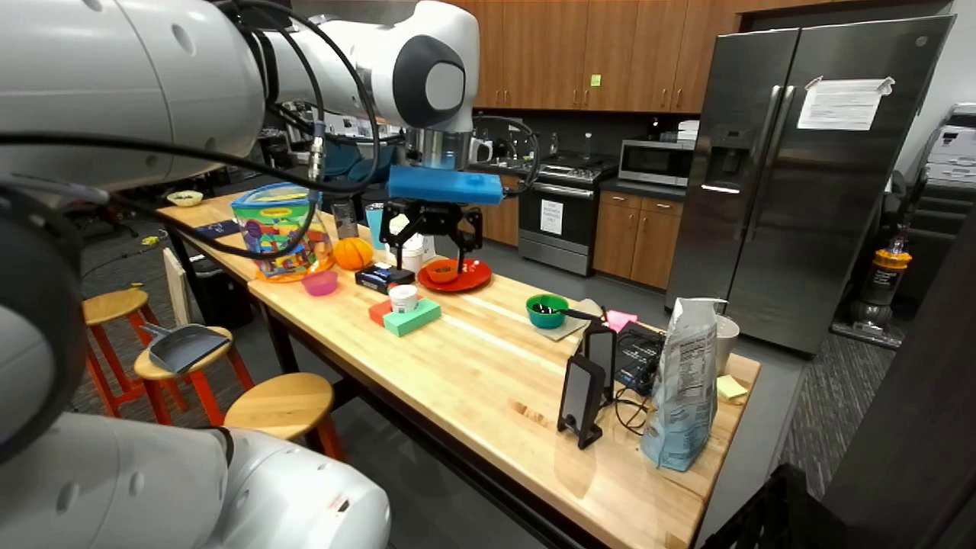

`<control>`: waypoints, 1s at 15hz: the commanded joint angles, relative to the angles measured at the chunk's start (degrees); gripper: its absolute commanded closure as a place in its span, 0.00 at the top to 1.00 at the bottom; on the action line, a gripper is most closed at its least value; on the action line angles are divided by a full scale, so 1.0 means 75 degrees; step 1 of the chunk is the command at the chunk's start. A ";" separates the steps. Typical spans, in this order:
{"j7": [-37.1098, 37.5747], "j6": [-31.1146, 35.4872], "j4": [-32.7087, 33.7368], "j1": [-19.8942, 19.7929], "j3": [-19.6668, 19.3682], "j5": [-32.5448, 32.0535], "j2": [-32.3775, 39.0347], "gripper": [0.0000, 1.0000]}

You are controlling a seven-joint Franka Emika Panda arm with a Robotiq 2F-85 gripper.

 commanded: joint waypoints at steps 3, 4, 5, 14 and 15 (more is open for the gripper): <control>-0.1135 -0.0324 0.0116 0.0448 -0.0384 0.0059 0.0074 1.00; -0.1426 -0.0462 0.0151 0.0510 -0.0463 0.0114 0.0100 1.00; -0.1748 -0.0649 0.0207 0.0574 -0.0558 0.0173 0.0140 1.00; -0.4676 -0.2178 0.0627 0.0610 -0.0958 0.0523 0.0594 1.00; -0.4928 -0.2285 0.0680 0.0583 -0.0937 0.0467 0.0649 1.00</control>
